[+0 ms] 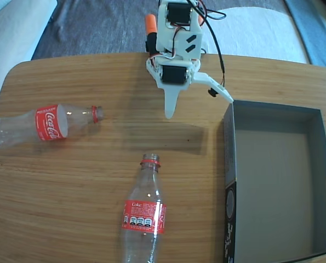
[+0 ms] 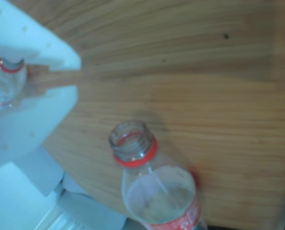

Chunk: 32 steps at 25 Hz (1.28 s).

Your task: Grasp the bottles and put them in the box.

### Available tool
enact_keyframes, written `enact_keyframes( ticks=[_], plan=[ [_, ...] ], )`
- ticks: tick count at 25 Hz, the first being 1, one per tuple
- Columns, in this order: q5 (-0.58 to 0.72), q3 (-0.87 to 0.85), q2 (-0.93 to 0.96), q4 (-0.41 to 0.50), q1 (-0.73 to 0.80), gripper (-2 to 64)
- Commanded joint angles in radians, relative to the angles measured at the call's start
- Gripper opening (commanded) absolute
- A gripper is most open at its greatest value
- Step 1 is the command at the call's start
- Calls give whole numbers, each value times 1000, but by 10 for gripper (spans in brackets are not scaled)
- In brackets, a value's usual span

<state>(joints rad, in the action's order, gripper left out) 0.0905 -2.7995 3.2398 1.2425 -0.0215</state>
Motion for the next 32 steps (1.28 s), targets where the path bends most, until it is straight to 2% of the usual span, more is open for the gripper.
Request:
enact_keyframes(
  ticks=[1, 16, 20, 32],
  plan=[
    [6, 9, 5, 2, -3, -3],
    [0, 14, 2, -12, 6, -1],
    [6, 75, -8, -12, -3, -1],
    [9, 456, -500, -17, -5, 1]
  ],
)
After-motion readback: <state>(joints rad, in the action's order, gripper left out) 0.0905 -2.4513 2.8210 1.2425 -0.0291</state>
